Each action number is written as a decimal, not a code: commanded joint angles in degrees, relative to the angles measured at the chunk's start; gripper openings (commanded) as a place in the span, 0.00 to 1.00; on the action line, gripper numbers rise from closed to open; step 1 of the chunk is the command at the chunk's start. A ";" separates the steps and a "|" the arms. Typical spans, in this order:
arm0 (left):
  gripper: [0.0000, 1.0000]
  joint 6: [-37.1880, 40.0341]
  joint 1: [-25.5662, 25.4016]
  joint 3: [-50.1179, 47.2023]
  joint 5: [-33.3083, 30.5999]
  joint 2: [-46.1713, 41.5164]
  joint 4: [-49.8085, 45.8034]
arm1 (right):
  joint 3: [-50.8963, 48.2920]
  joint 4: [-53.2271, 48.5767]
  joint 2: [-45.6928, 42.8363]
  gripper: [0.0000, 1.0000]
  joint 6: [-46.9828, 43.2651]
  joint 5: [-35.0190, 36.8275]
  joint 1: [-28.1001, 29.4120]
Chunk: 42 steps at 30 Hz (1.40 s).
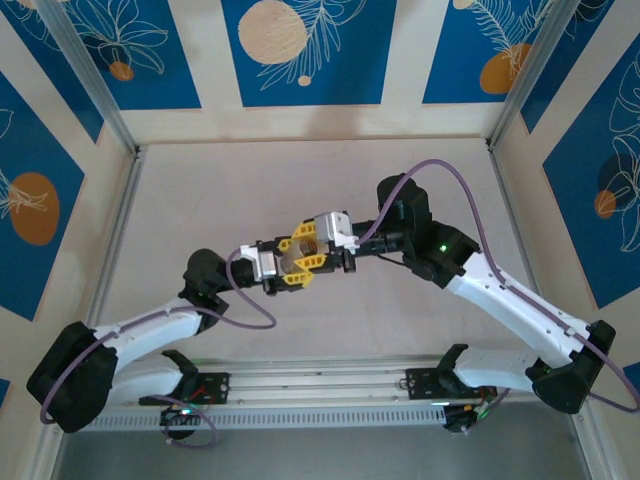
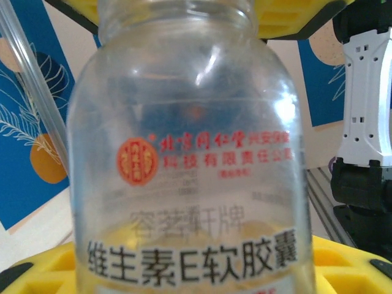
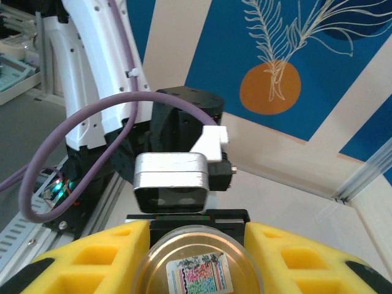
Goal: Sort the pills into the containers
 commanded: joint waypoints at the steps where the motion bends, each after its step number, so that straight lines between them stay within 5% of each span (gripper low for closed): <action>1: 0.00 -0.60 -0.44 2.82 2.86 0.30 2.15 | 1.39 -7.08 0.54 0.00 -3.12 -2.24 -0.39; 7: 0.00 0.28 -0.50 4.42 4.18 0.73 0.12 | 4.40 -14.82 0.80 0.00 -6.19 -3.30 -2.65; 32: 0.00 1.98 -0.44 6.48 6.70 1.17 -4.51 | 4.82 -15.05 -0.48 0.00 -4.63 4.26 -4.05; 42: 0.00 4.56 -0.61 9.52 9.85 1.28 -12.98 | 6.18 -19.00 1.39 0.00 -6.08 1.55 -3.41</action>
